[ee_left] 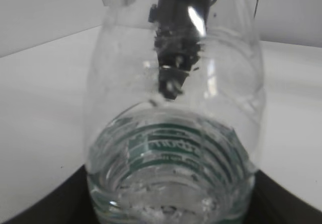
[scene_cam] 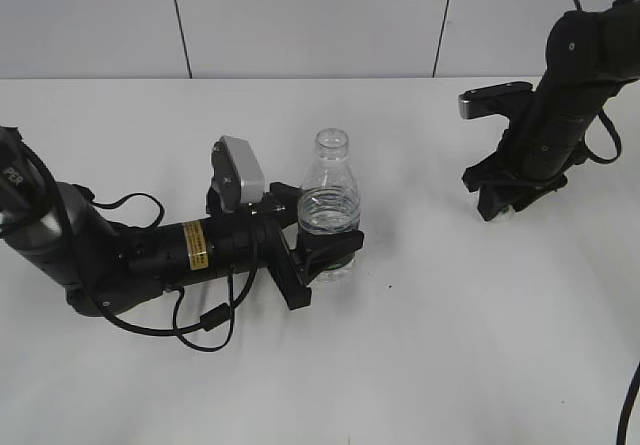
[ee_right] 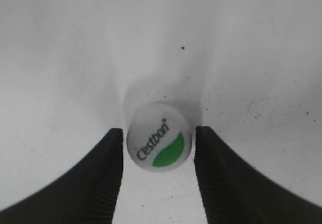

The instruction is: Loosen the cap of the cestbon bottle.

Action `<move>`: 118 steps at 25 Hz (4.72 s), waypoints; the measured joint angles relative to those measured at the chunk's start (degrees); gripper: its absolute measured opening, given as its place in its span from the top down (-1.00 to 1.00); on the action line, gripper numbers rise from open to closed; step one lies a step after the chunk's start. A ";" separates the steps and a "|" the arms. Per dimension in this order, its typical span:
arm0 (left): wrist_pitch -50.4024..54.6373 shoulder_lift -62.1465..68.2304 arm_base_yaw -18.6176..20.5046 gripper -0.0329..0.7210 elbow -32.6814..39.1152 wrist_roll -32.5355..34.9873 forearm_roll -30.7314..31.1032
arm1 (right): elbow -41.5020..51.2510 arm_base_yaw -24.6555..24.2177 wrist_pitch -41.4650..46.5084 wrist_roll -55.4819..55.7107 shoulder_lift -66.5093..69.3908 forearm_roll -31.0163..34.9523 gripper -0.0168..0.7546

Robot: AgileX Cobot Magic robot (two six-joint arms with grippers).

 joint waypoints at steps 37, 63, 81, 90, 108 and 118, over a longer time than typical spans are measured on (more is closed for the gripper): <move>3.70 -2.21 0.00 -0.50 0.05 -0.06 1.02 | 0.00 0.00 -1.05 -0.49 0.00 -0.11 -0.22; 4.89 -23.14 0.00 -0.51 0.09 -17.69 1.51 | 0.00 0.00 -1.12 -0.58 0.00 -0.12 -0.22; 63.01 -48.19 0.00 -0.51 -0.86 -22.67 -16.06 | 0.00 0.00 9.64 2.99 -12.76 -0.17 -0.34; 111.81 -53.49 3.43 -0.51 -15.91 -18.02 -20.38 | 0.00 0.00 17.67 5.04 -17.66 -0.55 -0.35; 125.49 -48.95 19.19 -0.51 -17.52 3.55 -39.96 | 0.00 -0.81 20.34 10.83 -20.38 -6.97 -0.57; 124.89 -45.68 19.26 -0.51 -17.80 4.29 -41.01 | 0.00 -4.27 19.69 11.42 -20.38 -6.27 -0.57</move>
